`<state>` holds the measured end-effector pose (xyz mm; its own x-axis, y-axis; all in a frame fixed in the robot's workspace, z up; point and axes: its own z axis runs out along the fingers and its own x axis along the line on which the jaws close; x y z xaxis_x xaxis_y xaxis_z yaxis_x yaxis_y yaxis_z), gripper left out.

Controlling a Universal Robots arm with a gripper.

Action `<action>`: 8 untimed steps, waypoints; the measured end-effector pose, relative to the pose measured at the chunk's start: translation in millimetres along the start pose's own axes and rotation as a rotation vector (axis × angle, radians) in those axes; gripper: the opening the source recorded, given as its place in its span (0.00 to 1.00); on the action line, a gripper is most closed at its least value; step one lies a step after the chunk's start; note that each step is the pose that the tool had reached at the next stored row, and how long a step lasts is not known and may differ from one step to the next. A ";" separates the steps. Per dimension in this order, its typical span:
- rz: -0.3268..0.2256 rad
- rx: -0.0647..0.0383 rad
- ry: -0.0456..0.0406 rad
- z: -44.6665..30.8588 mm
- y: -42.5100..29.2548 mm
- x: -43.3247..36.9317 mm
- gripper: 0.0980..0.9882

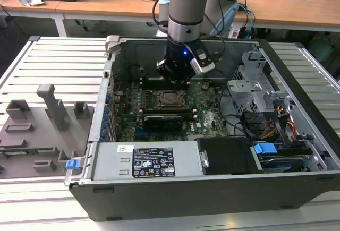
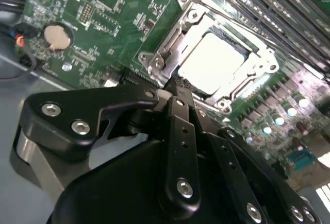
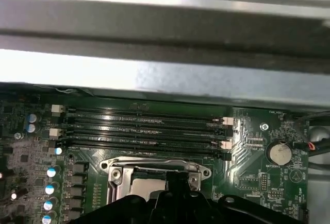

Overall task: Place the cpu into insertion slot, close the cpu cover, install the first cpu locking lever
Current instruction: 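Install the first cpu locking lever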

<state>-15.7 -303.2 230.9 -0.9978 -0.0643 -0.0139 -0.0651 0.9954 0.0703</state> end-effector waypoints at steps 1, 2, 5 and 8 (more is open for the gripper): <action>0.000 0.000 0.0000 -4.8 0.3 0.0 0.00; 0.000 0.000 0.0000 -9.6 0.6 -0.1 0.00; 0.000 0.001 -0.0001 -11.0 0.2 -0.1 0.00; 0.000 0.001 0.0001 -11.2 -2.7 0.1 0.00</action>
<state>-15.7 -306.7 241.9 -0.9978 -0.0643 -0.0138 -0.0651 0.9955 0.0690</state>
